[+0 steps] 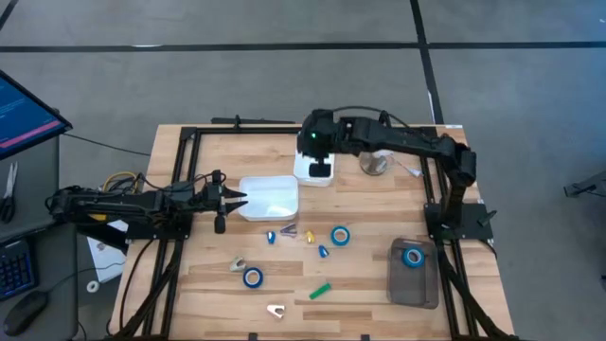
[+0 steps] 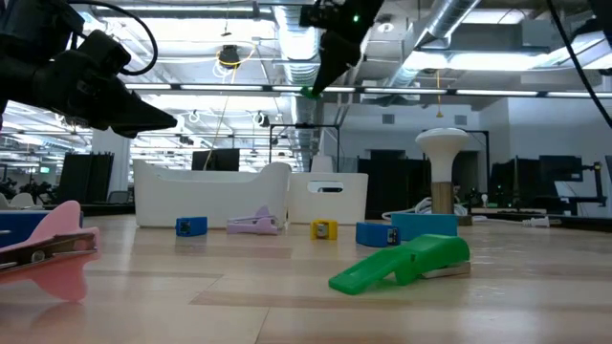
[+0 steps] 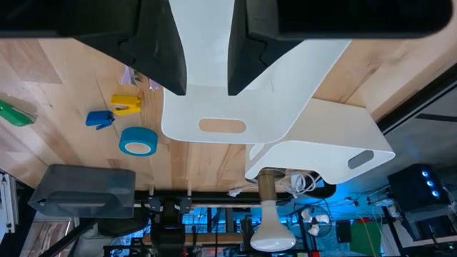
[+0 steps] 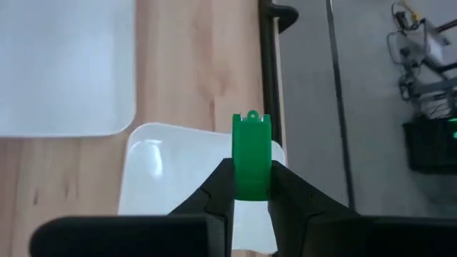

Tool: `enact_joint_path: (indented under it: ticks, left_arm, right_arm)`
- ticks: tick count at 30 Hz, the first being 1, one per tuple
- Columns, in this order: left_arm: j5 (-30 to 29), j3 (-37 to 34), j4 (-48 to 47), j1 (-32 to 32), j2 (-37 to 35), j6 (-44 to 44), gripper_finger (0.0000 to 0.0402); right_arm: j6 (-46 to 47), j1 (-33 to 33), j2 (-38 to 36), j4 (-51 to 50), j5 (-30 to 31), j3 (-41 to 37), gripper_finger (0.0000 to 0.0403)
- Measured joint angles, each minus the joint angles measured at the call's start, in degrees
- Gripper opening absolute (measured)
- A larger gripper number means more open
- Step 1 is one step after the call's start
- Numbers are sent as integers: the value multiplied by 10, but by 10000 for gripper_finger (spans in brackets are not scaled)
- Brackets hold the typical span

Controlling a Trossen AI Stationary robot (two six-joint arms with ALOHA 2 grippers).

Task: Pick and place Stapler, Stapler remover, tape
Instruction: Put the top green stapler into the top white bin

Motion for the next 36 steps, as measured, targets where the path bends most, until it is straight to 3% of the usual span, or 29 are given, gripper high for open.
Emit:
enact_joint_path:
  ticks: [11,22,36]
  left_arm:
    - [0,0,0,0,0,0,95]
    - [0,0,-1,0,8,1,95]
    - [0,0,0,0,11,2,95]
  right_arm:
    - [13,-63,64,3,-44,-3,49]
    - [16,-82,164,1,-60,-3,49]
    - [40,-94,181,-31,-107,-3,49]
